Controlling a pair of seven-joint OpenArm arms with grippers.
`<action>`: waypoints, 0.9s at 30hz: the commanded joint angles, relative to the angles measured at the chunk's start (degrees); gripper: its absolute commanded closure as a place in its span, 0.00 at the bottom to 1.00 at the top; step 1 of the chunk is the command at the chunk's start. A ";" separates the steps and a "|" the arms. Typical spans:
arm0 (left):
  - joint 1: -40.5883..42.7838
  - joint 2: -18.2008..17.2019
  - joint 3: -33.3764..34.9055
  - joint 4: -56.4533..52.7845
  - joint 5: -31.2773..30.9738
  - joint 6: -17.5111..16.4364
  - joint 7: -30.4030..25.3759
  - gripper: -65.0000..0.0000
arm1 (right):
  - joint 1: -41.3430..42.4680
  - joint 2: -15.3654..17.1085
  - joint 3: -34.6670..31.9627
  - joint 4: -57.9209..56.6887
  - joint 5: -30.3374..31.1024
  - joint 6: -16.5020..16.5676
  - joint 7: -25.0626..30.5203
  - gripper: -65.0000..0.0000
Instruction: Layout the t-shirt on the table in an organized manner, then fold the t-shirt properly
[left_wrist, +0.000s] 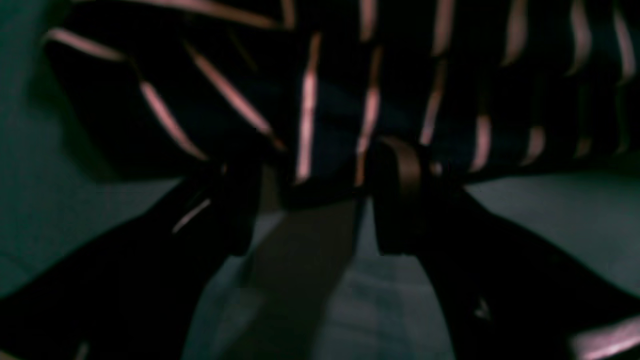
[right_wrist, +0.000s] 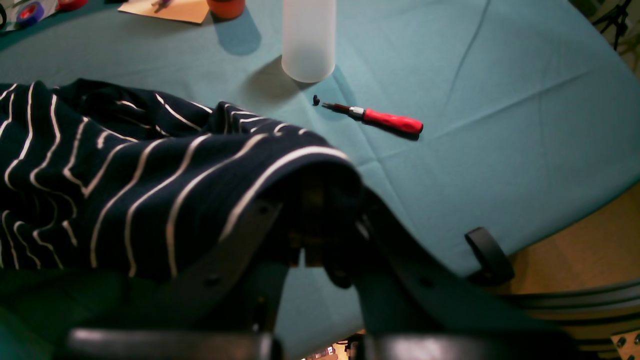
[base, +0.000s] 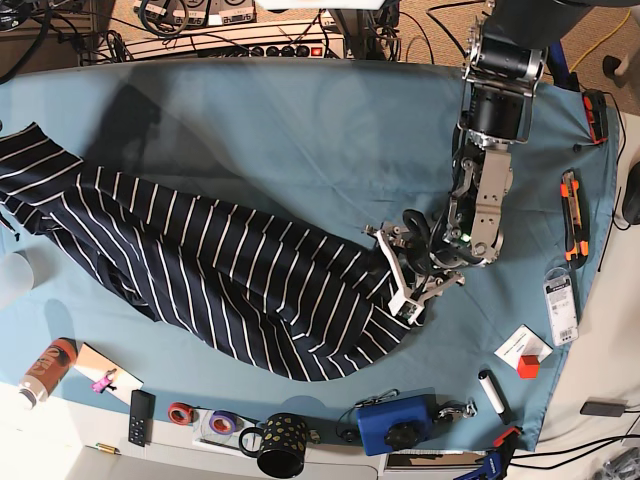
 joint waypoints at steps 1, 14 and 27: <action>-1.90 0.02 -0.15 0.24 -0.55 0.00 -0.92 0.49 | 0.04 1.42 0.28 0.70 0.83 -0.20 1.36 1.00; -2.51 0.33 -0.15 0.31 -5.11 -1.77 1.86 1.00 | 0.04 1.42 0.28 0.70 0.85 -0.22 1.40 1.00; -3.72 0.28 -0.15 13.60 -10.03 1.92 18.25 1.00 | 0.04 1.42 0.28 0.70 1.14 -0.22 1.60 1.00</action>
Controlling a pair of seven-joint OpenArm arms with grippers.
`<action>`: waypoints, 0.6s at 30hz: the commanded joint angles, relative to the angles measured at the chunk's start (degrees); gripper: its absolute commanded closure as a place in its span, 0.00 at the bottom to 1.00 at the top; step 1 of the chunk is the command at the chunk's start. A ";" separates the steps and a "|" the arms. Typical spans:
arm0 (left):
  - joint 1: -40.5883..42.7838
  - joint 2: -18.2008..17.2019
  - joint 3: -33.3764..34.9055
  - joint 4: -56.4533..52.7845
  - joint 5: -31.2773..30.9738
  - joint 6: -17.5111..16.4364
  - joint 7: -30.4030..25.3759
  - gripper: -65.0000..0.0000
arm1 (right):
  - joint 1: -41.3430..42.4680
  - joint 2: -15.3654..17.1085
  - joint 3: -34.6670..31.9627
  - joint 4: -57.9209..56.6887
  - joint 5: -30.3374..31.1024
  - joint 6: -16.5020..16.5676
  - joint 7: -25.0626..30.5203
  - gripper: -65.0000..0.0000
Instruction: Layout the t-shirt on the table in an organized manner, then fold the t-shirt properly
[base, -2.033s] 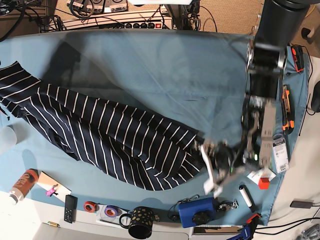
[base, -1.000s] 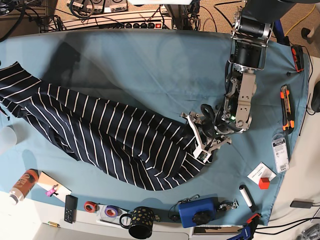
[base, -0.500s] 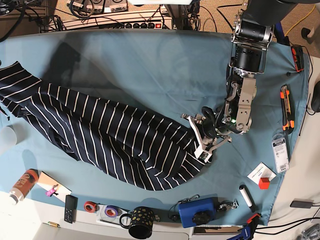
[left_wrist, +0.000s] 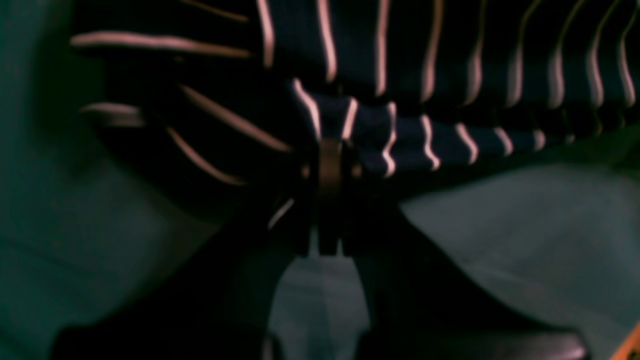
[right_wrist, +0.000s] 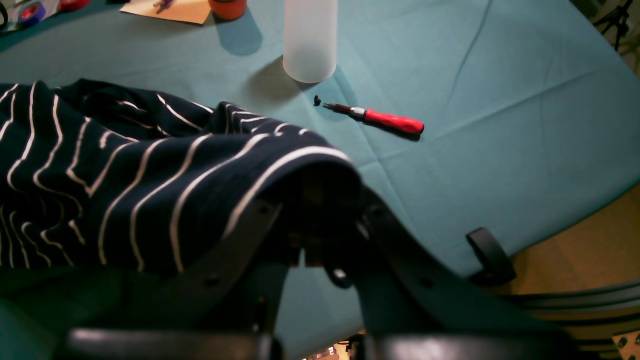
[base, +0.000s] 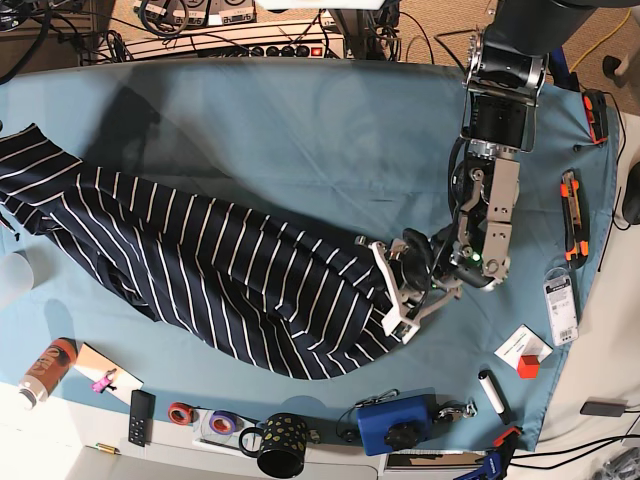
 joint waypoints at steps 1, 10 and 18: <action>-1.70 0.09 -0.15 1.73 -0.61 -0.04 -0.85 1.00 | 0.04 1.42 0.28 0.70 1.16 -0.22 1.68 1.00; 0.72 0.13 -0.15 1.27 -0.59 -0.20 -5.57 0.55 | 0.04 1.42 0.28 0.70 2.62 -0.20 1.44 1.00; 0.83 0.11 -0.15 -5.29 6.75 -0.20 -15.12 0.55 | 0.04 1.40 0.28 0.70 2.62 -0.20 1.44 1.00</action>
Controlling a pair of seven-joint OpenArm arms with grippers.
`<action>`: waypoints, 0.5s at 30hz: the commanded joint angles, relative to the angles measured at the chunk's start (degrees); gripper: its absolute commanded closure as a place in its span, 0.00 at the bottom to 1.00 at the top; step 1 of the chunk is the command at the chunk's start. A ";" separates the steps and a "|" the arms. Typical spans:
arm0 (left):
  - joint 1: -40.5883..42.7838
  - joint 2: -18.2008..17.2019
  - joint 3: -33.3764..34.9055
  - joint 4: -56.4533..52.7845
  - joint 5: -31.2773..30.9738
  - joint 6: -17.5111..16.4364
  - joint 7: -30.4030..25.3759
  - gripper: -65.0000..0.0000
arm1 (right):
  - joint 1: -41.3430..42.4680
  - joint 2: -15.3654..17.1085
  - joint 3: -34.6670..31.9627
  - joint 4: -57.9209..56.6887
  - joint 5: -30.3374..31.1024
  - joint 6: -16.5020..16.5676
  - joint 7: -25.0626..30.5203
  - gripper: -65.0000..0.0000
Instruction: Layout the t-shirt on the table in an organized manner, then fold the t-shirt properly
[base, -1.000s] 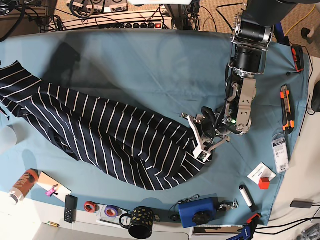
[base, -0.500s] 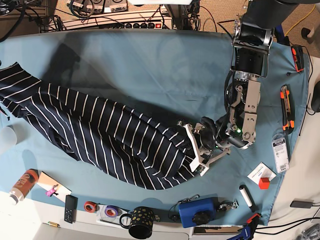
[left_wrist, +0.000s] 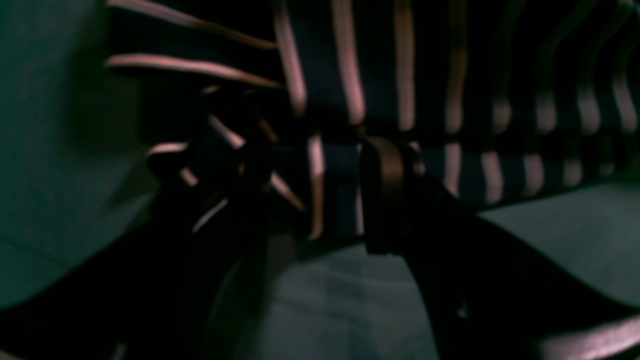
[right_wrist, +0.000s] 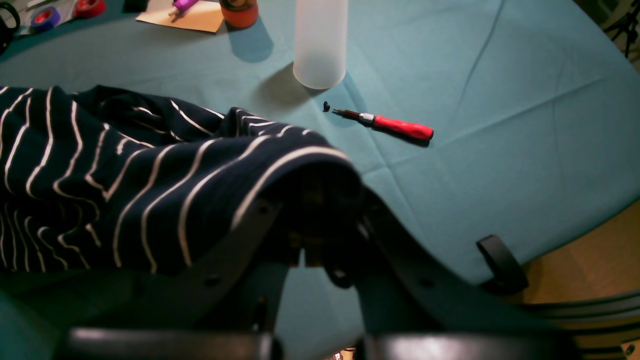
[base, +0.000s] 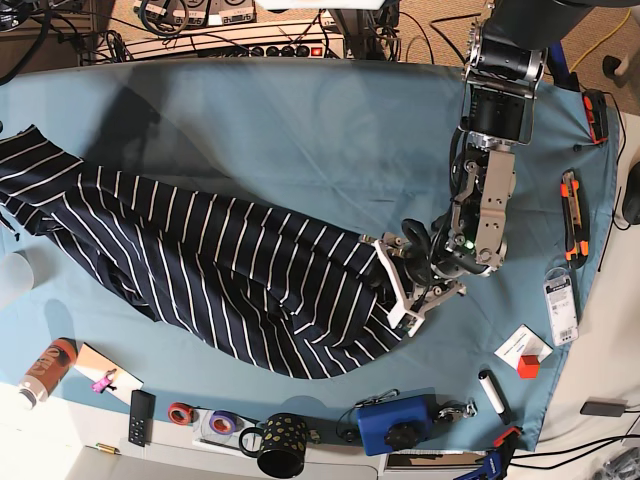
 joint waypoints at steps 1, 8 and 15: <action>-1.40 0.15 -0.09 -0.04 -0.39 -0.17 -1.07 0.55 | 0.04 1.40 0.28 0.70 0.74 -0.20 1.46 1.00; -1.42 0.15 -0.09 -1.64 -6.38 -0.22 2.12 0.55 | 0.04 1.42 0.28 0.70 0.74 -0.22 1.51 1.00; -1.40 0.17 -0.09 -1.64 -8.31 -0.63 2.38 0.63 | 0.04 1.42 0.28 0.70 0.74 -0.22 1.51 1.00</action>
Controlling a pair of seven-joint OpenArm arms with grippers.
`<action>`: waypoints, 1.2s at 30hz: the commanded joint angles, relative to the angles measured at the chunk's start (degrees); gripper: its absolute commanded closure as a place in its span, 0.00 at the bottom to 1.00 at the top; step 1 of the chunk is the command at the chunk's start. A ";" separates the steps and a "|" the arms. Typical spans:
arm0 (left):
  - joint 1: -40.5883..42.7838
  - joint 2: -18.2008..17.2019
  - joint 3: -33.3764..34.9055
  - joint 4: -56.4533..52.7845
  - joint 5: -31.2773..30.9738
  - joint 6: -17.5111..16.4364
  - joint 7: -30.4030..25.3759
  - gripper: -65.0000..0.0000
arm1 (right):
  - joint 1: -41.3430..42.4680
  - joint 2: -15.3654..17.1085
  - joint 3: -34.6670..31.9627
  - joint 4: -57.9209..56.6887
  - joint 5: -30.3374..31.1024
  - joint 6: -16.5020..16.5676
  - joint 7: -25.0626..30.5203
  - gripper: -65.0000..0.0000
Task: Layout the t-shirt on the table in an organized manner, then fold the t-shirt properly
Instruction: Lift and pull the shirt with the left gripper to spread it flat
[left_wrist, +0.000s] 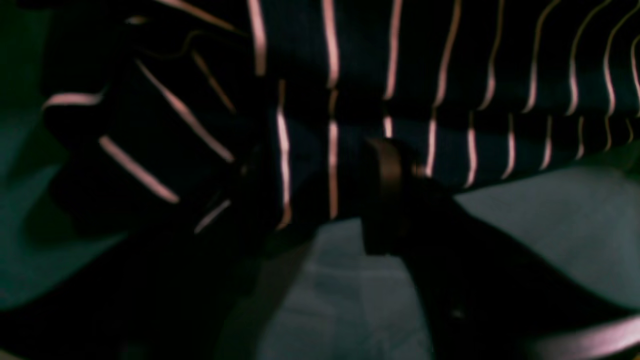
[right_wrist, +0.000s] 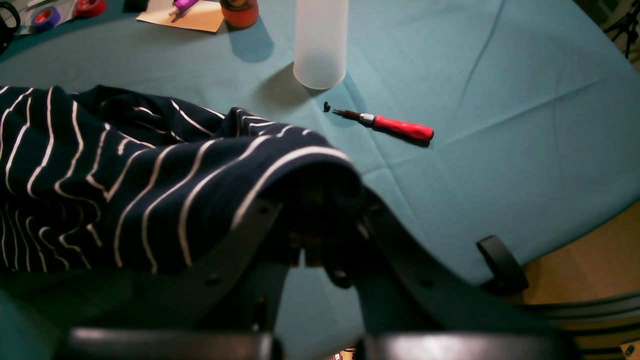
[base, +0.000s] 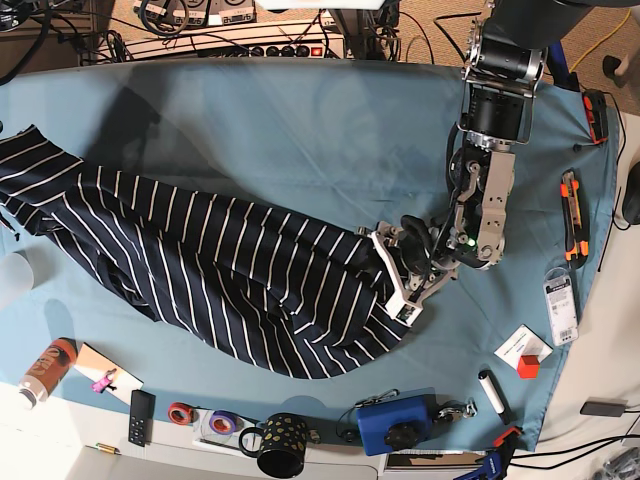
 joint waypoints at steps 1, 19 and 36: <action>-1.57 0.17 -0.09 0.96 -0.87 -0.42 -0.83 0.70 | 0.04 1.42 0.28 0.70 0.72 -0.22 1.51 1.00; 0.31 0.11 -0.13 24.30 -0.24 1.29 12.68 1.00 | 0.07 1.42 0.28 0.70 5.31 1.42 2.45 1.00; 13.64 -4.87 -27.28 35.28 -16.50 -7.04 11.26 1.00 | 6.05 9.35 -14.99 0.70 -3.28 2.51 11.45 1.00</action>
